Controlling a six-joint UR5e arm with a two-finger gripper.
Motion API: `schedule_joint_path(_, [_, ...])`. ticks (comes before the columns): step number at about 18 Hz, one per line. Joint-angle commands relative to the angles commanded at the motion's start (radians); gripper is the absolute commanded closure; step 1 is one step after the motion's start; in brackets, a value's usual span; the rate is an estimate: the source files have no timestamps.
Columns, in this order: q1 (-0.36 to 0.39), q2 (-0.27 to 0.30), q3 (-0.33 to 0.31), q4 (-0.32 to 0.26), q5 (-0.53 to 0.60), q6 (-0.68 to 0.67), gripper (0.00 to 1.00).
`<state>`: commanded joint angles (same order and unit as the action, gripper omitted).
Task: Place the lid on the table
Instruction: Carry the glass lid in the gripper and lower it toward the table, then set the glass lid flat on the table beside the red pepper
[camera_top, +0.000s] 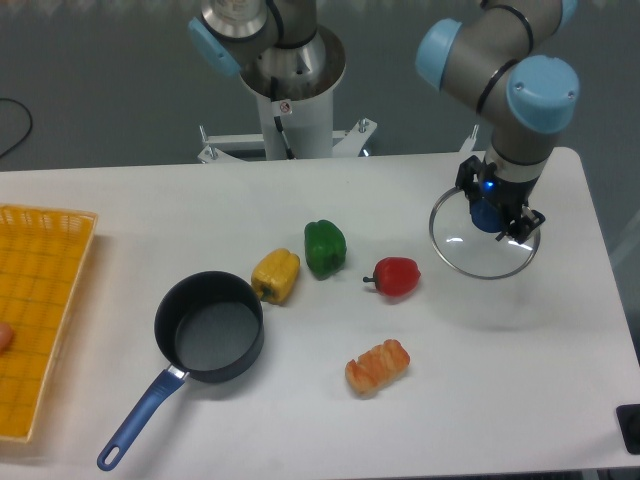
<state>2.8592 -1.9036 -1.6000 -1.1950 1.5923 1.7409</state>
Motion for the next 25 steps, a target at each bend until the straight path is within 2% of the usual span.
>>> schedule_joint_path(3, [0.014, -0.014, 0.002, 0.003, 0.0, 0.026, 0.36])
schedule_joint_path(8, [0.028, -0.049, 0.002, 0.06, 0.0, 0.048, 0.36])
schedule_joint_path(25, [0.02, -0.178, 0.009, 0.159, 0.005, 0.034, 0.36])
